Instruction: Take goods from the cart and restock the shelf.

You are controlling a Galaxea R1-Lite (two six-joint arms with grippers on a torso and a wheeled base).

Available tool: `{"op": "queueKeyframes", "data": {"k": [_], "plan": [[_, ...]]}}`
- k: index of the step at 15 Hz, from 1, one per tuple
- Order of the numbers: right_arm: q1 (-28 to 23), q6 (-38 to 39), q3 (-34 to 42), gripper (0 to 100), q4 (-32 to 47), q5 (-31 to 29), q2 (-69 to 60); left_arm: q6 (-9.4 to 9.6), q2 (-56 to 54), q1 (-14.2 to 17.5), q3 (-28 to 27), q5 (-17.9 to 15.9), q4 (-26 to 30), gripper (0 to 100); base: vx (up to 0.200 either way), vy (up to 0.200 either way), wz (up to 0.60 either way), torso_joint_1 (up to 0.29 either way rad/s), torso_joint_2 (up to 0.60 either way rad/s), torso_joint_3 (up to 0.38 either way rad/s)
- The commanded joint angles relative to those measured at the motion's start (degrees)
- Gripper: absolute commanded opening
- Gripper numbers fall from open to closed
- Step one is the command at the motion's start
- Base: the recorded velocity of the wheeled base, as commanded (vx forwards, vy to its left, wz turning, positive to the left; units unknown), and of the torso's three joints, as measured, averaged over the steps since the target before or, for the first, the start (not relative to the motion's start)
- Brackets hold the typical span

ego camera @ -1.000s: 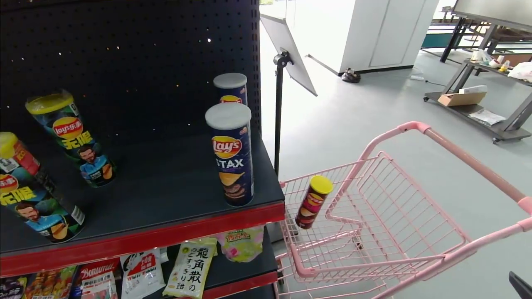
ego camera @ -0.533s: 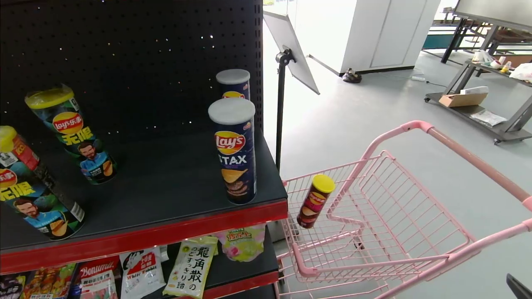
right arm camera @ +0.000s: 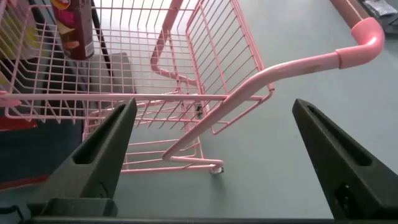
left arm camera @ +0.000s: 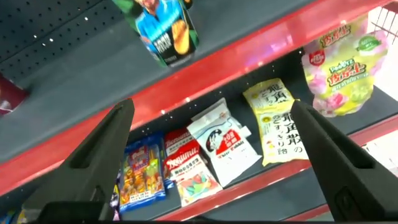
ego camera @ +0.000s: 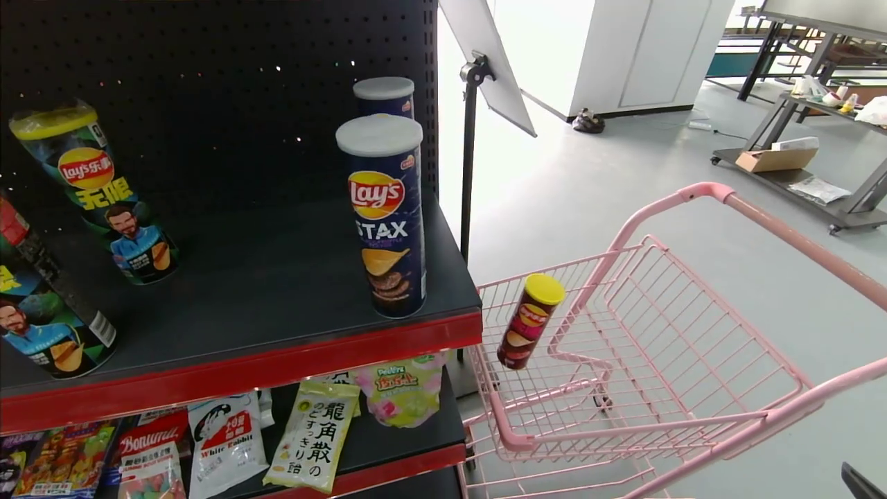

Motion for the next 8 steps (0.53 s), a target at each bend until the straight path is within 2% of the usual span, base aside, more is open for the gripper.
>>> {"op": "queueKeyframes", "data": {"k": [1,8], "plan": [[0.02,-0.02,0.44,100,0.01,0.00,-0.21,-0.01,-0.02,0.00,0.11,0.02,-0.01,100,0.000,0.000,0.00,-0.134,0.38,0.251],[0.11,-0.55,0.62,100,0.10,-0.09,0.15,-0.01,0.07,0.00,0.11,0.02,-0.01,100,0.000,0.000,0.00,-0.168,0.53,0.358]]}}
